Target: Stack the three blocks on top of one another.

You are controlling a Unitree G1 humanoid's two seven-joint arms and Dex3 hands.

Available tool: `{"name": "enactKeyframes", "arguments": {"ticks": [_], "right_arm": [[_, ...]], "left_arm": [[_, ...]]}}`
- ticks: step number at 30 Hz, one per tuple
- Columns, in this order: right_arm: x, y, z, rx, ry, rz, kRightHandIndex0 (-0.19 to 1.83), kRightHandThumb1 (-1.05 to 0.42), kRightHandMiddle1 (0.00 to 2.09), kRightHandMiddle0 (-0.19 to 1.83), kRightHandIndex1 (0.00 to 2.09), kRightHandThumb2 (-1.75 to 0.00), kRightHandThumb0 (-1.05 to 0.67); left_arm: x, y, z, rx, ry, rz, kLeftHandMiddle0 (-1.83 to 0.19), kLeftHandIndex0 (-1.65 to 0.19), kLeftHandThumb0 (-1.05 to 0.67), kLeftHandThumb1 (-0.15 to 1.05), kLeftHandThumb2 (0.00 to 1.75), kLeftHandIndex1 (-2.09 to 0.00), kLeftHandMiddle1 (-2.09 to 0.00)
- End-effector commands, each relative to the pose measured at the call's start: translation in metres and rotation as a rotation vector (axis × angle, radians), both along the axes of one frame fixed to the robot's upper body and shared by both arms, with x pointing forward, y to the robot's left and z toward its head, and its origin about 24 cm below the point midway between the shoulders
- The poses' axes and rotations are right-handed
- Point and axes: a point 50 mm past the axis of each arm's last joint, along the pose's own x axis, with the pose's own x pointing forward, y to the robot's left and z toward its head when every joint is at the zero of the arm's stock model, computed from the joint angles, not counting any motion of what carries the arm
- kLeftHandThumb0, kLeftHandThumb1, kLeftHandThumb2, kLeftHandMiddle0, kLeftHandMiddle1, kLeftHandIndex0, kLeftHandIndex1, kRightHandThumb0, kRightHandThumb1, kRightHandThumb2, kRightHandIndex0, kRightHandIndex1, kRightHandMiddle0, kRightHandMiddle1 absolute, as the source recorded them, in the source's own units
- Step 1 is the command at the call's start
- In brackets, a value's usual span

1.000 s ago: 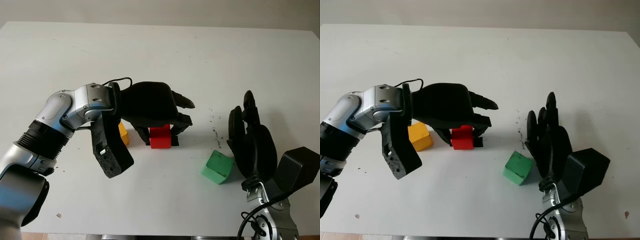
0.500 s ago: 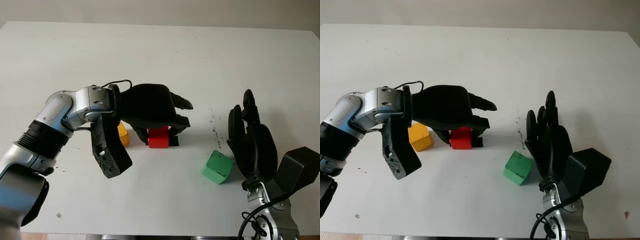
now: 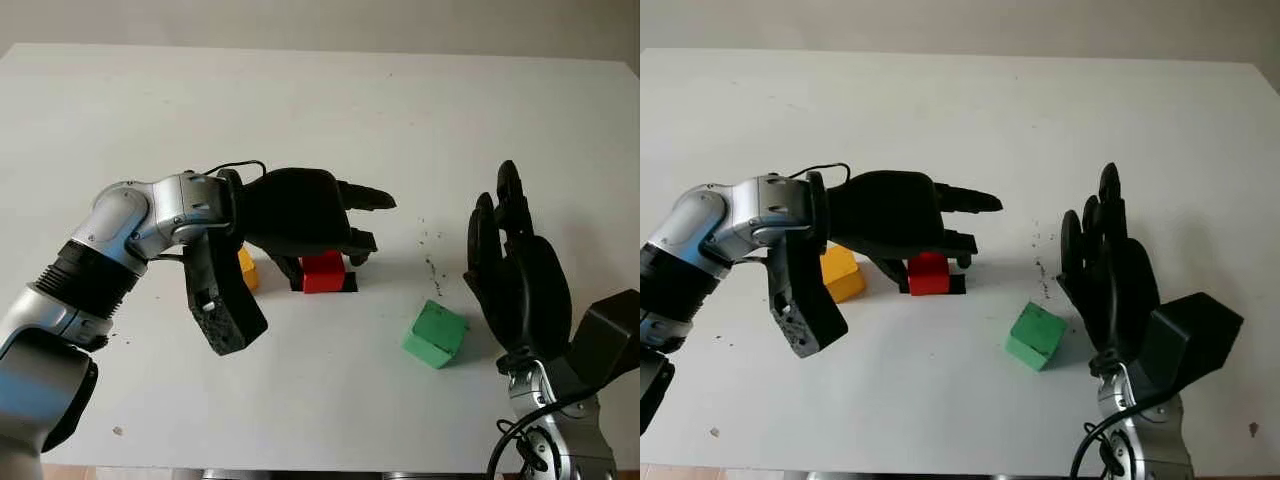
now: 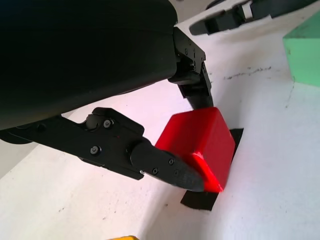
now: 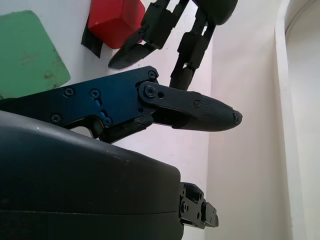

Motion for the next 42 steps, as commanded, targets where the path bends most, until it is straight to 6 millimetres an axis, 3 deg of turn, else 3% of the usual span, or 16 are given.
{"name": "enactKeyframes", "arguments": {"ticks": [1, 8, 15, 18, 20, 23, 26, 34, 42], "right_arm": [[-0.001, -0.002, 0.006, -0.009, -0.022, -0.008, -0.19, -1.05, 0.02, -0.19, 0.00, -0.62, -0.67], [-0.001, -0.003, 0.005, -0.010, -0.020, -0.021, -0.19, -1.05, 0.02, -0.19, 0.00, -0.62, -0.66], [0.002, -0.003, 0.001, -0.012, -0.012, -0.025, -0.19, -1.05, 0.02, -0.19, 0.00, -0.62, -0.67], [0.003, -0.003, 0.000, -0.009, -0.013, -0.022, -0.19, -1.05, 0.01, -0.19, 0.00, -0.62, -0.68], [0.004, -0.003, -0.001, -0.006, -0.016, -0.017, -0.19, -1.05, 0.01, -0.19, 0.00, -0.63, -0.68], [0.005, -0.002, -0.003, 0.009, -0.012, -0.016, -0.19, -1.05, 0.01, -0.19, 0.00, -0.63, -0.68], [0.006, -0.002, -0.004, 0.016, -0.008, -0.016, -0.19, -1.05, 0.00, -0.19, 0.00, -0.62, -0.68], [0.004, -0.003, -0.003, 0.015, -0.006, -0.017, -0.19, -1.05, 0.00, -0.19, 0.00, -0.63, -0.69], [0.007, -0.010, 0.003, 0.009, -0.012, -0.006, -0.19, -1.05, 0.00, -0.19, 0.00, -0.66, -0.69]], "left_arm": [[-0.002, -0.002, 0.007, 0.010, -0.025, -0.018, 0.11, -0.20, -0.42, 0.95, 0.05, -0.27, -0.05], [-0.005, 0.002, 0.010, -0.022, -0.027, -0.038, 0.18, 0.17, -0.50, 0.91, 0.04, -0.02, -0.03], [-0.007, 0.019, 0.028, -0.033, -0.070, 0.047, 0.19, 0.19, -0.46, 0.90, 0.05, 0.00, 0.00], [-0.005, 0.029, 0.035, -0.030, -0.077, 0.131, 0.19, 0.19, -0.54, 0.87, 0.04, 0.00, 0.00], [-0.003, 0.040, 0.042, -0.028, -0.050, 0.214, 0.19, 0.19, -0.74, 0.83, 0.03, 0.00, 0.00], [-0.001, 0.053, 0.049, -0.063, 0.023, 0.313, 0.19, 0.19, -0.77, 0.81, 0.03, 0.00, 0.00], [0.001, 0.069, 0.057, -0.108, 0.053, 0.403, 0.18, 0.08, -0.66, 0.81, 0.05, -0.06, -0.03], [0.000, 0.110, 0.079, -0.292, 0.199, 0.575, 0.13, -0.14, -0.61, 0.84, 0.06, -0.11, -0.06], [-0.025, 0.133, 0.083, -0.244, 0.226, 0.635, 0.11, -0.26, -0.53, 0.83, 0.05, -0.08, -0.05]]}}
